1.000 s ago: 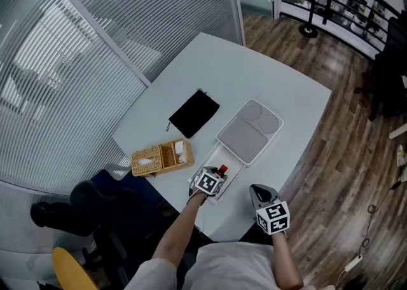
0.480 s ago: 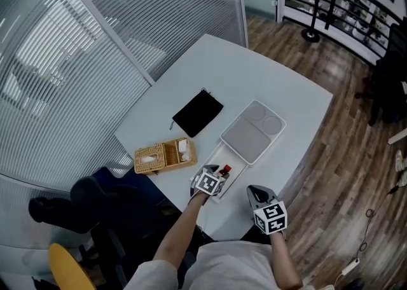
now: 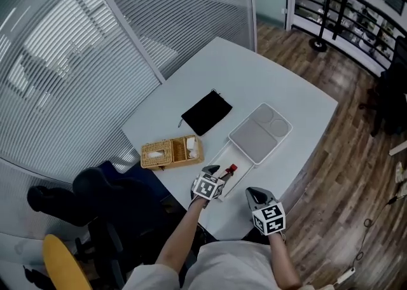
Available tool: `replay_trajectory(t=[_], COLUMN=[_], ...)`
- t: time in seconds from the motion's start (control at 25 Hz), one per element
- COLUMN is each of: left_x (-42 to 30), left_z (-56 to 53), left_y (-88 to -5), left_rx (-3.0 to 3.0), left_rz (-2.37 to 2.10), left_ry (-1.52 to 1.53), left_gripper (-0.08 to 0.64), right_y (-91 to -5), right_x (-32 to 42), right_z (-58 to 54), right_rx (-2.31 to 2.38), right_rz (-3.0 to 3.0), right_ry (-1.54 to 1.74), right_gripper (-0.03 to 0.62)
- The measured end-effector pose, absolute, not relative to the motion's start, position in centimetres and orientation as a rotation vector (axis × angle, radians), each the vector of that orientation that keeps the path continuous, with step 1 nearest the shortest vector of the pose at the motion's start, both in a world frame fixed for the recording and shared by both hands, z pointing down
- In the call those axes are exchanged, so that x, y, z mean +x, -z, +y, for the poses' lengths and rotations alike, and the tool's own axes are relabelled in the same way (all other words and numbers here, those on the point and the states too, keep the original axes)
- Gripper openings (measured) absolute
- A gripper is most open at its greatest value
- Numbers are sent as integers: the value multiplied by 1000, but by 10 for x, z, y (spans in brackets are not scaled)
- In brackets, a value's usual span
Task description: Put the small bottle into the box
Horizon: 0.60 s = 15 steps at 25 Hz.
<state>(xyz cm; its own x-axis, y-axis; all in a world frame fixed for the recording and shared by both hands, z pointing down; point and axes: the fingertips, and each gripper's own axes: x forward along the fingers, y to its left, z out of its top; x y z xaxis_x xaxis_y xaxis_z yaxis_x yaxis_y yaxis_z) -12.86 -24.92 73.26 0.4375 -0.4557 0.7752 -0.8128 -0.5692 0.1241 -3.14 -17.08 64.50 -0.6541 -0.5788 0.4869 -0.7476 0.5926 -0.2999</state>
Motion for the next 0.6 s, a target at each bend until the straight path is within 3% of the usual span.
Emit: replay_trajectory(t=[0.6], left_x=[-162], left_z=[-203], left_y=[-668], left_rx=[2235], left_rz=[-1250], left_ry=[-733], left_gripper=[239], right_y=[-647], right_x=[-45], right_z=[-158], right_rx=[1016], right_rz=[-2481], right_ry=[-650], right_gripper=[6])
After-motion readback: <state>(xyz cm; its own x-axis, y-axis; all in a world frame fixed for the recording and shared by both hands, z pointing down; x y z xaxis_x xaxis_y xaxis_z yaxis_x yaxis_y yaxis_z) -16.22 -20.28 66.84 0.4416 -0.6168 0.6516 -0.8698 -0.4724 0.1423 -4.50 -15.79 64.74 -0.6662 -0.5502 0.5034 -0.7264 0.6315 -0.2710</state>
